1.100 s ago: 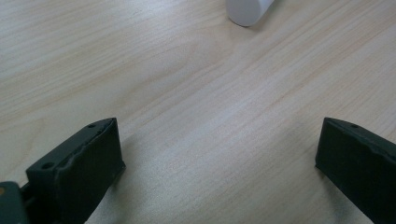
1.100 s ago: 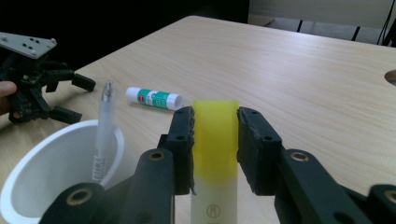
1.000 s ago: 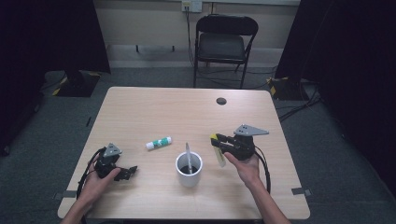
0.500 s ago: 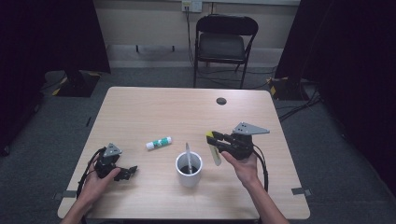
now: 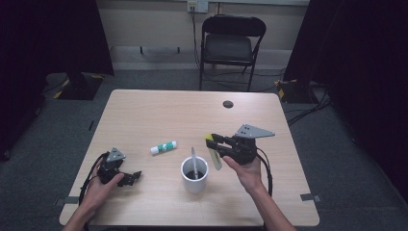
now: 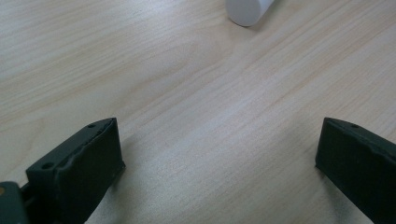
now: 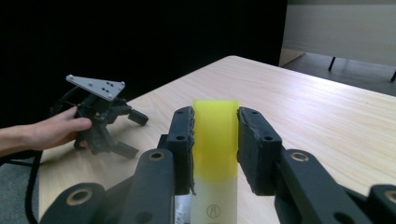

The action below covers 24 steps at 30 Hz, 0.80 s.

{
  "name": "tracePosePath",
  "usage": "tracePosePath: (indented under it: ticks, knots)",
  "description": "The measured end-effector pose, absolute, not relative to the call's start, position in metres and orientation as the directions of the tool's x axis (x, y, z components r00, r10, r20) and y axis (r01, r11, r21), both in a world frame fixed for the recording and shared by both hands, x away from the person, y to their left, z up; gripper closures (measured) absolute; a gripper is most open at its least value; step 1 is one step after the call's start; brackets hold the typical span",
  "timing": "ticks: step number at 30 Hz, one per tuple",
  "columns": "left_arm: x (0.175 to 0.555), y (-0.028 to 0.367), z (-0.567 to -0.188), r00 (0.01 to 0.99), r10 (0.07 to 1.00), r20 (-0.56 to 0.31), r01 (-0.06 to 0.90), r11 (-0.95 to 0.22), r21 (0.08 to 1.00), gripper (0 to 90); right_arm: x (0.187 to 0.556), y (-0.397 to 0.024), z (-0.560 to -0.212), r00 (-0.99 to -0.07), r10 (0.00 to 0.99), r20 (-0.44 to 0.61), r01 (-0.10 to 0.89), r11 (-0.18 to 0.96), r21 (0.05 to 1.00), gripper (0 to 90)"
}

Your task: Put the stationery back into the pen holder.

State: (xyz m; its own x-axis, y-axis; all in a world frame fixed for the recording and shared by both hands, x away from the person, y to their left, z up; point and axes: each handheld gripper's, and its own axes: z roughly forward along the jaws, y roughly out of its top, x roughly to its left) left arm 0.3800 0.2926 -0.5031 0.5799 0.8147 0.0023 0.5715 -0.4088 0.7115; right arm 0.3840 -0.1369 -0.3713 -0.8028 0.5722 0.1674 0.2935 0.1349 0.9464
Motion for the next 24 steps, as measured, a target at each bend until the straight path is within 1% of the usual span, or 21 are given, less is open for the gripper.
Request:
tracePosePath:
  ticks: [13,18,24]
  knots:
    - [0.380,0.293,-0.503,0.580,0.815,0.002,0.571,-0.408,0.712,0.0,0.380,-0.117,-0.362,-0.833,0.531,0.155,0.267,0.141,0.953,67.4]
    - [0.380,0.293,-0.503,0.580,0.815,0.003,0.571,-0.409,0.712,0.0,0.377,-0.116,-0.358,-0.841,0.519,0.152,0.256,0.135,0.957,67.4]
    - [0.380,0.293,-0.503,0.580,0.815,0.002,0.572,-0.409,0.711,0.0,0.377,-0.104,-0.361,-0.852,0.499,0.159,0.263,0.144,0.954,67.4]
